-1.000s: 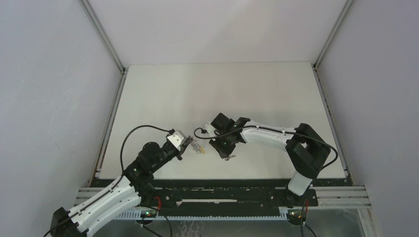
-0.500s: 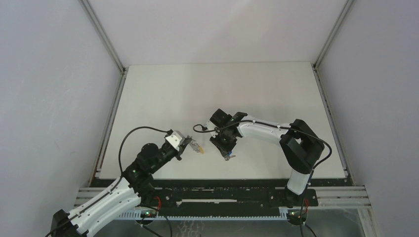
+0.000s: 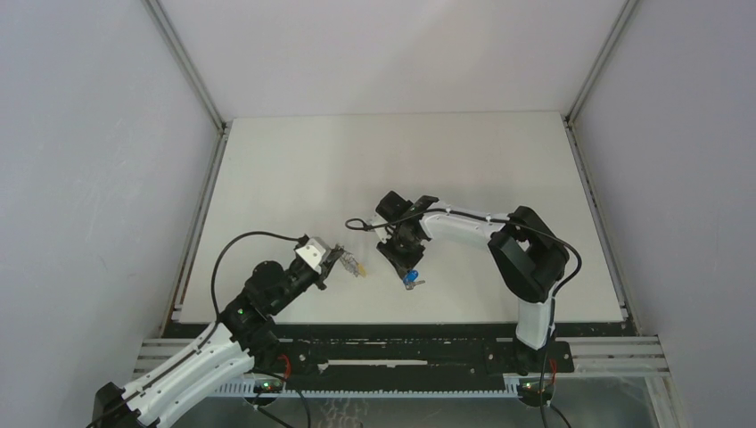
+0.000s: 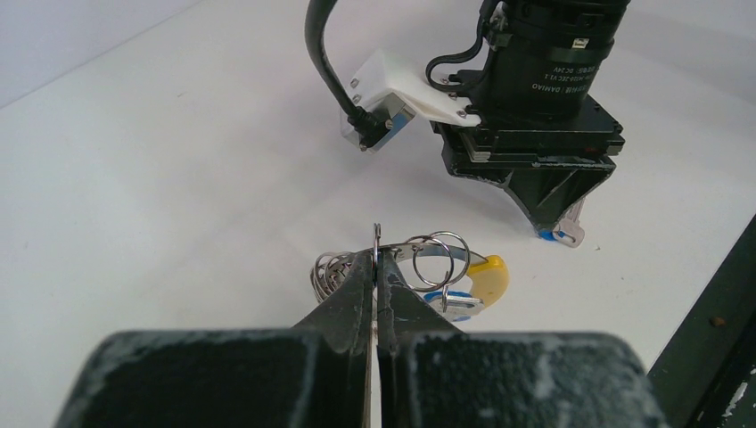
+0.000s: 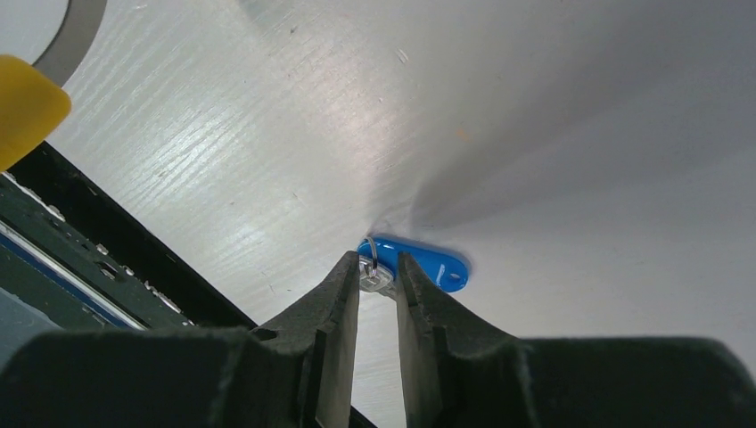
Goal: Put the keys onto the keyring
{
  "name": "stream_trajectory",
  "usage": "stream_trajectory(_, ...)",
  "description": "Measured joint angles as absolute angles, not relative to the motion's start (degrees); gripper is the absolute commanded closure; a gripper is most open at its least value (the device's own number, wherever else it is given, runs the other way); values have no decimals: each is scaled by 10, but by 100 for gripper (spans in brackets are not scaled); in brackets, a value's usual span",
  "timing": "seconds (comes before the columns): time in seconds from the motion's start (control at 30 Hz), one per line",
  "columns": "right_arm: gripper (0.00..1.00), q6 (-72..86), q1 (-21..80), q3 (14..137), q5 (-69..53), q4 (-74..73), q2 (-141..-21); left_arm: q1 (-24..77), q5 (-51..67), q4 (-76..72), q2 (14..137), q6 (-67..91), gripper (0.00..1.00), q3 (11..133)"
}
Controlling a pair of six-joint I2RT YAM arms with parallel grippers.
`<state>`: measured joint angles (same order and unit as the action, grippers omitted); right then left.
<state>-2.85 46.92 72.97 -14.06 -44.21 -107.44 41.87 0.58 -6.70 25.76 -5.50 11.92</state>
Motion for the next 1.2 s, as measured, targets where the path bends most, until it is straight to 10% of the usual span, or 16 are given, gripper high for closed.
stream_trajectory(1.2,100,-47,466,729,-168,-452,-1048,418,34,-66,265,-55,100,119)
